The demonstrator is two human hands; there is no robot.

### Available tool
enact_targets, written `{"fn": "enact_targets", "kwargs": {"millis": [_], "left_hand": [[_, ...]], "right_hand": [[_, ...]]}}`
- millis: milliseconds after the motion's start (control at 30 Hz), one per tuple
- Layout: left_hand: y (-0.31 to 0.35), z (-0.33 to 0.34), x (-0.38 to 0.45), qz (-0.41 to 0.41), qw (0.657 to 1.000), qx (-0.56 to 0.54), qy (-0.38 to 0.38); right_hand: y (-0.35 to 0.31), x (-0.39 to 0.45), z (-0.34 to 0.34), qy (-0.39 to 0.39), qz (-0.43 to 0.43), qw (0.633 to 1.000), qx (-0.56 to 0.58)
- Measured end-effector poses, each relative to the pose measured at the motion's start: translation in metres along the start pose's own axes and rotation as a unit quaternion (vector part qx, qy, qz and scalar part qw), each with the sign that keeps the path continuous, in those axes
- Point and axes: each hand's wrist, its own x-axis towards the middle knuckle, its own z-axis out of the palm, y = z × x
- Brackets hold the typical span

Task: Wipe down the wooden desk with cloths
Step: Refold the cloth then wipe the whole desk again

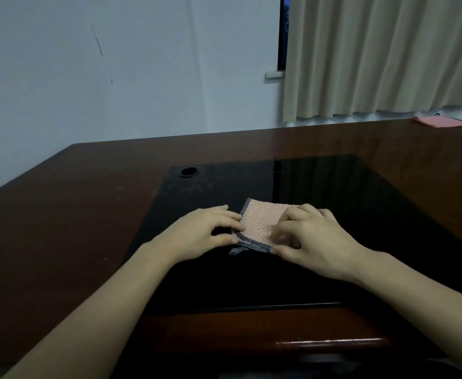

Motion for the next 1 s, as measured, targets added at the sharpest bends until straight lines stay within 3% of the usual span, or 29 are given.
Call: {"fn": "enact_targets", "kwargs": {"millis": [567, 700, 1000], "left_hand": [[-0.02, -0.005, -0.02, -0.017, 0.998, 0.02, 0.059], [-0.026, -0.009, -0.033, -0.025, 0.997, 0.017, 0.067], [-0.024, -0.007, -0.04, -0.019, 0.997, 0.018, 0.069]], "right_hand": [[-0.035, 0.045, 0.001, 0.003, 0.013, 1.0, 0.014], [-0.046, 0.053, 0.009, 0.014, 0.015, 0.999, -0.025], [-0.056, 0.066, 0.005, -0.045, 0.063, 0.996, -0.051]]}}
